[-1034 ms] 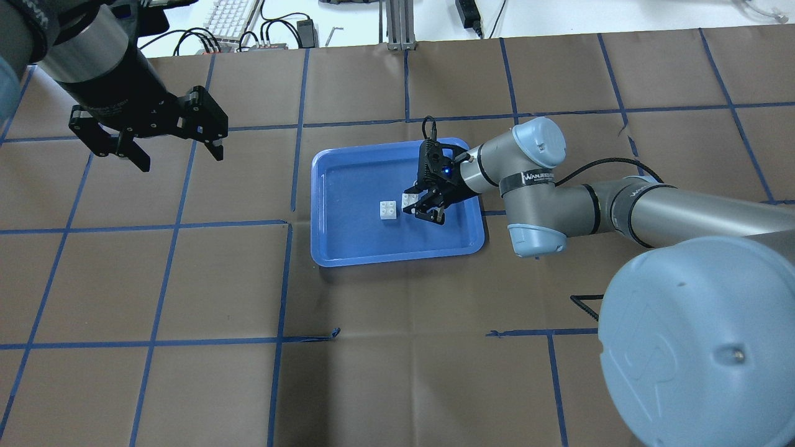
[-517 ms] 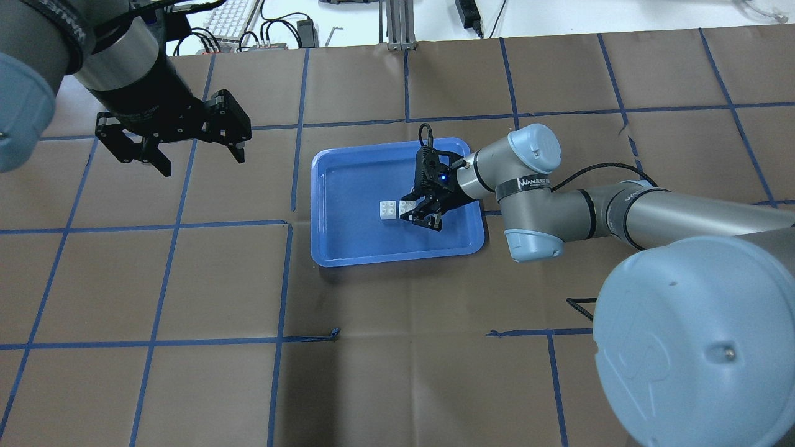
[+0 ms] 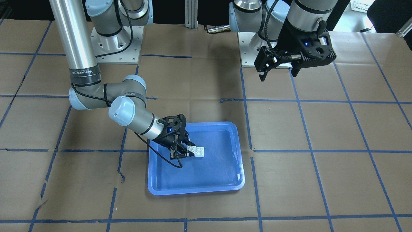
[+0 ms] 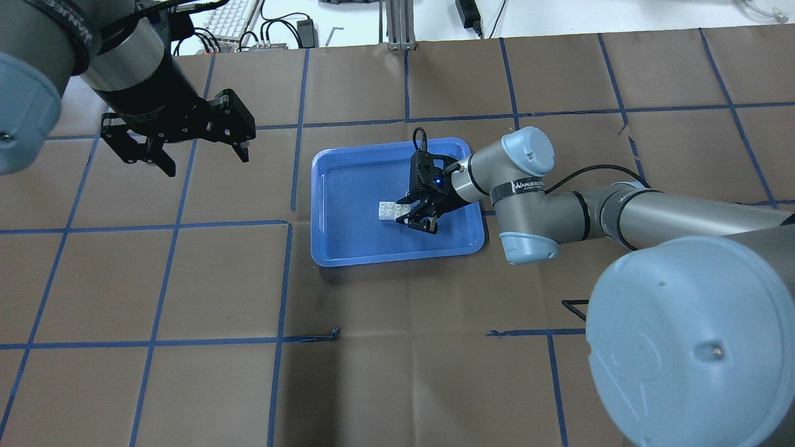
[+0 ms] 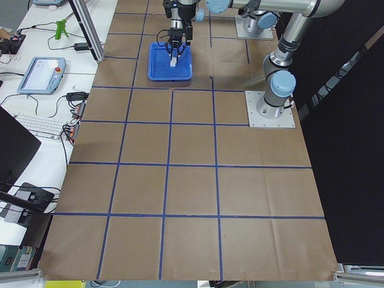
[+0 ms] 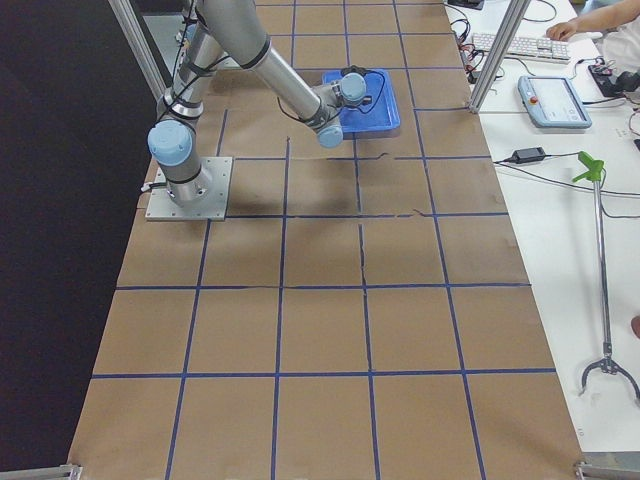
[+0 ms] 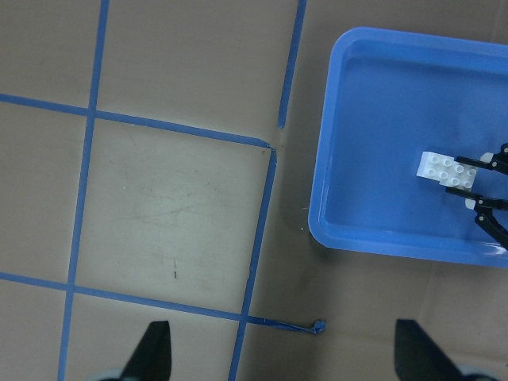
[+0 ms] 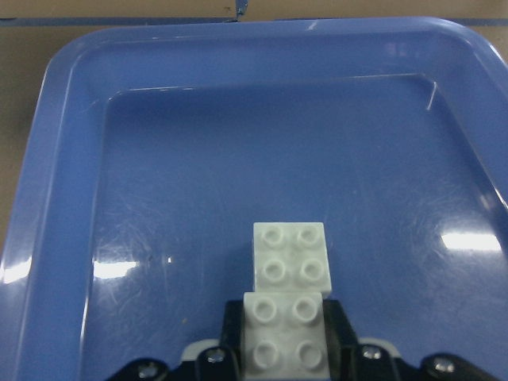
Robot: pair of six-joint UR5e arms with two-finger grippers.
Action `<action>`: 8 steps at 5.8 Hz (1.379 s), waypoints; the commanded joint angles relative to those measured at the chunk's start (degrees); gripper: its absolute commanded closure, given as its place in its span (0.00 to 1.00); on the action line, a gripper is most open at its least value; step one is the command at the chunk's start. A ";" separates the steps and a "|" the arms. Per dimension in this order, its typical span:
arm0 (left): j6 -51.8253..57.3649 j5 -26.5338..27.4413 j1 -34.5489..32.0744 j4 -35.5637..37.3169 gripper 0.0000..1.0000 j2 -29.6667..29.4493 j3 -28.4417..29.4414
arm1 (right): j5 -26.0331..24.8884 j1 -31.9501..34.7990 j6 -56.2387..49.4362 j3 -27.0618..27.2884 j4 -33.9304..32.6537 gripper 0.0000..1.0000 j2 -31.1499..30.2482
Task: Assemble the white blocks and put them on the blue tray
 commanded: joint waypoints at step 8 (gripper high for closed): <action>0.08 0.09 0.00 0.14 0.01 0.22 -0.17 | 0.06 0.03 1.25 -0.18 -1.32 0.65 0.30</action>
